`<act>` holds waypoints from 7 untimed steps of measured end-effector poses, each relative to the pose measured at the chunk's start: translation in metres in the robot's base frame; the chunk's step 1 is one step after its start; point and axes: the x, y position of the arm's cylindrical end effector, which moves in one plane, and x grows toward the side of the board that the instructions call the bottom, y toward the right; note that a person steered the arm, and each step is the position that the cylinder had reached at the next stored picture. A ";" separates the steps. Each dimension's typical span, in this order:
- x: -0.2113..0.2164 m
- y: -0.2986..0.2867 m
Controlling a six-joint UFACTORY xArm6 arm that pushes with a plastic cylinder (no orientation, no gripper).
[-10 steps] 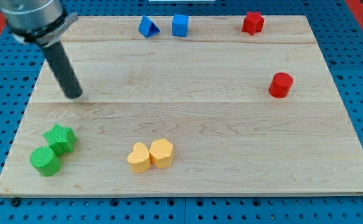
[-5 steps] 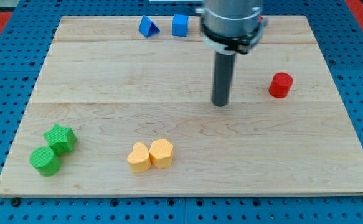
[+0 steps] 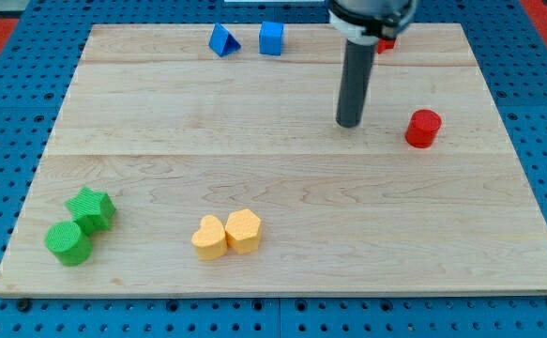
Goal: Push the red circle to the bottom of the red star
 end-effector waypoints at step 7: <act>-0.129 0.117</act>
